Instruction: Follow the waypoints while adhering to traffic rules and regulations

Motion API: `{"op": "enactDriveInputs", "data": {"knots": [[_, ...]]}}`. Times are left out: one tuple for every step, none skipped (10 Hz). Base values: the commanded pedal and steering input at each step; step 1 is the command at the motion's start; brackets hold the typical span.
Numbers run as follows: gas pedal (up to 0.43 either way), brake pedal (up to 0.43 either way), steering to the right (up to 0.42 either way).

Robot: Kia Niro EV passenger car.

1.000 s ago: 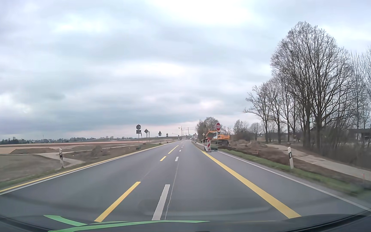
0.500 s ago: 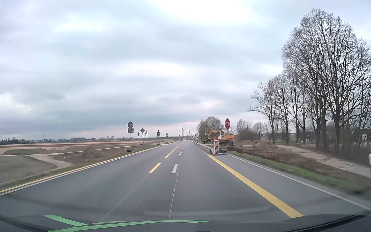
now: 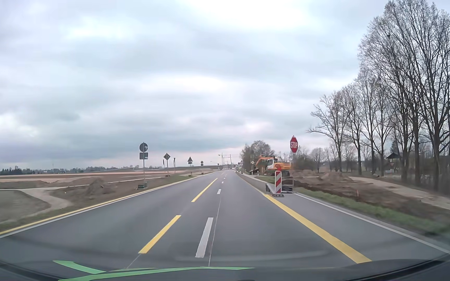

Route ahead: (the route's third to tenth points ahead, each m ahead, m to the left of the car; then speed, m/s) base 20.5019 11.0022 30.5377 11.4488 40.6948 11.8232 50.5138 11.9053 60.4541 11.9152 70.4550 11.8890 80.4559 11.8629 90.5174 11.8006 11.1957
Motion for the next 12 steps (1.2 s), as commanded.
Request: {"op": "enactDriveInputs", "data": {"knots": [[0.110,0.000,-0.003],[0.110,0.000,-0.004],[0.110,0.000,-0.004],[0.110,0.000,-0.003],[0.110,0.000,0.001],[0.110,0.000,0.004],[0.110,0.000,0.004],[0.110,0.000,0.005],[0.110,0.000,0.006],[0.110,0.000,0.006],[0.110,0.000,0.006],[0.110,0.000,0.006]]}}
